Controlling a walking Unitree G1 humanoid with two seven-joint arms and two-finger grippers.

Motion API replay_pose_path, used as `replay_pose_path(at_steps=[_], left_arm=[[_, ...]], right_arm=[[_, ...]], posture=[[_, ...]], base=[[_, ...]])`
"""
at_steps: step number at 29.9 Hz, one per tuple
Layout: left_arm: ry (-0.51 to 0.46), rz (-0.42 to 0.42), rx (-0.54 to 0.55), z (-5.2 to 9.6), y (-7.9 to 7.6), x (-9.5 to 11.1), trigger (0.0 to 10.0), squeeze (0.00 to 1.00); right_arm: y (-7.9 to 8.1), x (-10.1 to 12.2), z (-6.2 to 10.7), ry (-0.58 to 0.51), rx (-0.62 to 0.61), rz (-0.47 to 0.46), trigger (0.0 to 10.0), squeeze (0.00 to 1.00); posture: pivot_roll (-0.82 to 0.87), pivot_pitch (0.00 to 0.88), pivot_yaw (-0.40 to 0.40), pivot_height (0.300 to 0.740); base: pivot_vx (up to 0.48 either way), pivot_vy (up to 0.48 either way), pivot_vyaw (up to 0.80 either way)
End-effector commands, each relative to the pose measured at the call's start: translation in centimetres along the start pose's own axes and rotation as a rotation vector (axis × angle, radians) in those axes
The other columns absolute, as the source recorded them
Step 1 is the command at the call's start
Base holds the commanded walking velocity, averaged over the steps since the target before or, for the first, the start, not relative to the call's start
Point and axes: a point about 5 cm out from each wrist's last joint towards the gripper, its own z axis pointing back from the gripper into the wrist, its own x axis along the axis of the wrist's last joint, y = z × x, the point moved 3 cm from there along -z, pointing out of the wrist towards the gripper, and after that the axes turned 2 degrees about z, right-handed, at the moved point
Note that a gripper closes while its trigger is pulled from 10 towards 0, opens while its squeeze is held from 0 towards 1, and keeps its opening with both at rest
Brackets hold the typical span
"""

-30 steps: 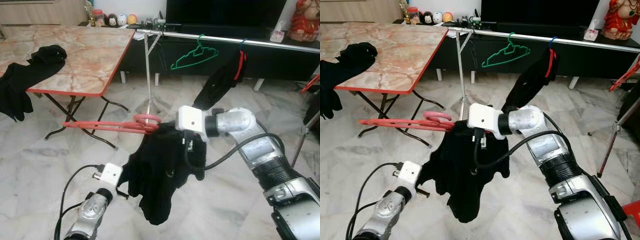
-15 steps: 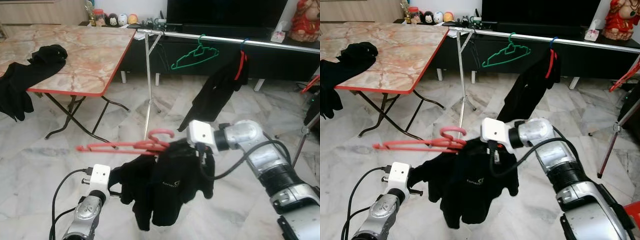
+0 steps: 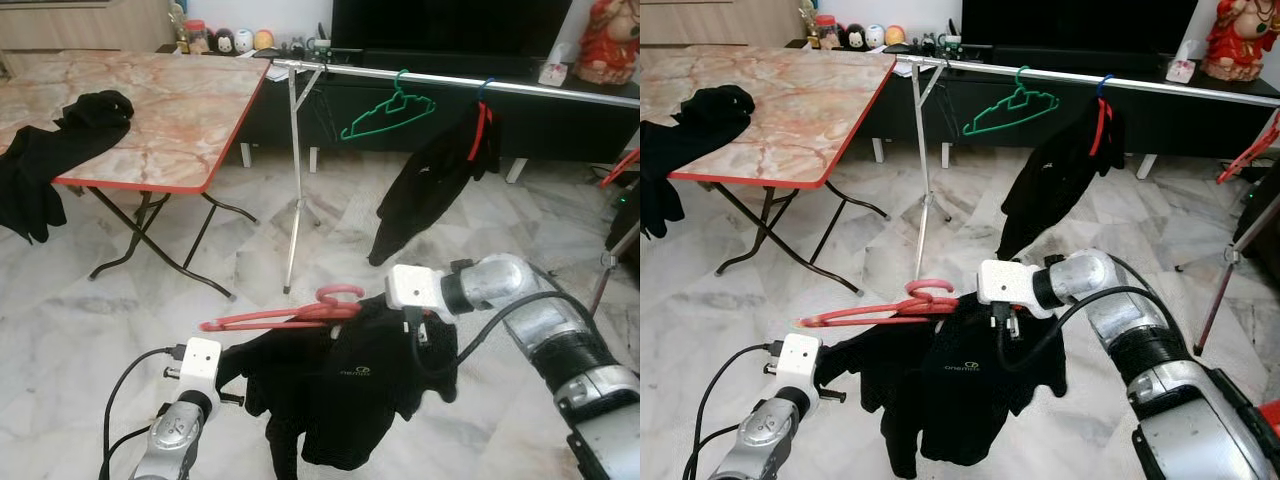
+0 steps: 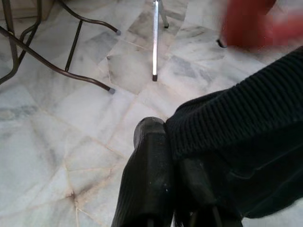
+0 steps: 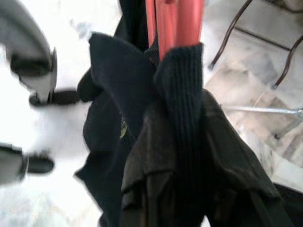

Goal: Hang hanger

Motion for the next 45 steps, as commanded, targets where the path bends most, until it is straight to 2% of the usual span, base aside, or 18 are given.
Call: replay_pose_path(at_steps=[1, 5, 11, 12, 17, 30, 35, 37, 41, 45], left_arm=[[0.041, 0.017, 0.049, 0.5, 1.3, -1.0, 10.0, 0.00], [0.042, 0.019, 0.048, 0.5, 1.3, -1.0, 10.0, 0.00], [0.046, 0.021, 0.050, 0.5, 1.3, -1.0, 10.0, 0.00], [0.048, 0.020, 0.046, 0.5, 1.3, -0.9, 10.0, 0.00], [0.046, 0.018, 0.041, 0.4, 1.2, -0.8, 10.0, 0.00], [0.044, 0.014, 0.004, 0.3, 0.8, -0.6, 10.0, 0.00], [0.036, 0.043, -0.078, 0.2, -0.4, -0.1, 10.0, 0.00], [0.017, 0.047, -0.108, 0.0, -0.8, 0.7, 10.0, 0.00], [-0.007, 0.048, -0.154, -0.3, -1.3, 1.8, 10.0, 0.00], [-0.019, 0.063, -0.189, -0.3, -1.5, 2.7, 10.0, 0.00]], right_arm=[[-0.7, -1.6, 1.6, 0.112, -0.034, 0.043, 0.0, 0.00], [-0.5, -2.4, 1.8, 0.160, -0.032, 0.064, 0.0, 0.00], [-0.4, -2.8, 1.7, 0.176, -0.027, 0.081, 0.0, 0.00], [-0.1, -3.2, 1.6, 0.199, -0.007, 0.113, 0.0, 0.00], [0.1, -4.1, 1.5, 0.264, -0.009, 0.145, 0.0, 0.00], [0.1, -4.9, 0.8, 0.326, -0.069, 0.156, 0.0, 0.00], [0.5, -4.8, -0.7, 0.329, -0.113, 0.134, 0.0, 0.00], [1.4, -5.1, -1.7, 0.343, -0.099, 0.121, 0.0, 0.00], [2.5, -5.7, -2.4, 0.375, -0.071, 0.132, 0.0, 0.00], [2.8, -5.7, -2.8, 0.374, -0.077, 0.115, 0.0, 0.00]], posture=[[-0.15, 0.000, 0.019, 0.732], [-0.15, 0.000, 0.020, 0.732], [-0.15, 0.000, 0.020, 0.732], [-0.15, 0.000, 0.022, 0.732], [-0.15, 0.000, 0.022, 0.732], [-0.15, 0.000, 0.024, 0.732], [-0.14, 0.000, 0.027, 0.732], [-0.14, 0.000, 0.027, 0.732], [-0.13, 0.000, 0.027, 0.732], [-0.13, 0.000, 0.027, 0.732]], base=[[0.000, 0.000, 0.00], [0.000, 0.000, 0.00], [0.000, 0.000, 0.00], [0.000, 0.000, 0.00], [0.000, 0.000, 0.00], [0.000, 0.000, 0.00], [0.000, 0.000, 0.00], [0.000, 0.000, 0.00], [0.000, 0.000, 0.00], [0.000, 0.000, 0.00]])
